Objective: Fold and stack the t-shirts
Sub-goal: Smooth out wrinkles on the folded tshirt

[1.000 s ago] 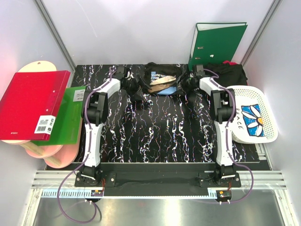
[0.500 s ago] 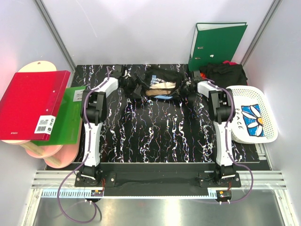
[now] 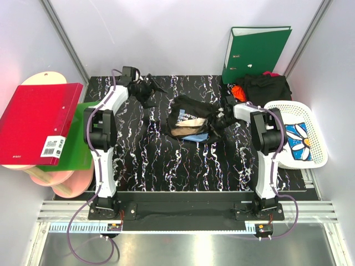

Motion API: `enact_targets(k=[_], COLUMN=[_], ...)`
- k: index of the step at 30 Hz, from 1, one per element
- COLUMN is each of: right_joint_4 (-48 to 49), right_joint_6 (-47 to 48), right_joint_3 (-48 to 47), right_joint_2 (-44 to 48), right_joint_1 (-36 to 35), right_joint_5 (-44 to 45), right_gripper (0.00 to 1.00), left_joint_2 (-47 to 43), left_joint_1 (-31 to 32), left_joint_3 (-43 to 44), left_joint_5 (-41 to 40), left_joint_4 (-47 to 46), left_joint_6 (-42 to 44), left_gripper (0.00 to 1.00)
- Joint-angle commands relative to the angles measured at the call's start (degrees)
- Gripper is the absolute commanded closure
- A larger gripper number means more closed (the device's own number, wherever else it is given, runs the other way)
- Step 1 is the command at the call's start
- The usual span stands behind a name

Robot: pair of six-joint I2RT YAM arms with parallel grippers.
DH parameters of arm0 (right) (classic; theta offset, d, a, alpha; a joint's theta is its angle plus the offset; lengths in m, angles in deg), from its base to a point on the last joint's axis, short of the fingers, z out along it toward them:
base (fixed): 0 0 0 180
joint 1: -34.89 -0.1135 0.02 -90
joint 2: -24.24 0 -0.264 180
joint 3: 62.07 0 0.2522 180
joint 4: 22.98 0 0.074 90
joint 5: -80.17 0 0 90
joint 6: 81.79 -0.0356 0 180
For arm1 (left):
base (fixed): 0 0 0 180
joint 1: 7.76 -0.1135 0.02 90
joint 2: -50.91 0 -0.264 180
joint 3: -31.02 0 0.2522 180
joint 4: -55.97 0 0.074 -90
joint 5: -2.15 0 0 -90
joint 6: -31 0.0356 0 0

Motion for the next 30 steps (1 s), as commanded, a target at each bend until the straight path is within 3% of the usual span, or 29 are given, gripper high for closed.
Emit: enact_targets(k=[1, 3, 9, 19, 22, 30], right_joint_4=[-13.9, -20.4, -28.9, -23.6, -17.8, -13.4], right_joint_6=[8.2, 9.8, 14.2, 14.9, 13.5, 10.2], right_joint_3=[-1.9, -7.8, -21.5, -24.1, -22.2, -24.0], right_joint_2=[7.8, 10.4, 12.3, 4.3, 4.4, 2.3], right_joint_1=[-0.8, -0.8, -0.8, -0.8, -0.7, -0.7], right_joint_5=[6.9, 11.6, 24.3, 26.6, 27.4, 26.6], right_gripper=[0.06, 0.00, 0.01, 0.03, 0.05, 0.08], left_joint_2=[-3.2, -3.7, -3.1, 1.1, 2.7, 6.2], left_joint_1=[-0.2, -0.3, -0.2, 2.0, 3.3, 4.7], left_joint_3=[-2.1, -2.6, -1.8, 0.6, 2.2, 8.1], left_joint_5=[0.1, 0.1, 0.5, 1.0, 0.5, -0.4], left_joint_4=[1.1, 1.3, 2.2, 2.3, 1.6, 0.9], left_joint_6=[2.6, 3.1, 7.0, 8.1, 6.8, 3.8], left_gripper=[0.01, 0.01, 0.01, 0.01, 0.01, 0.20])
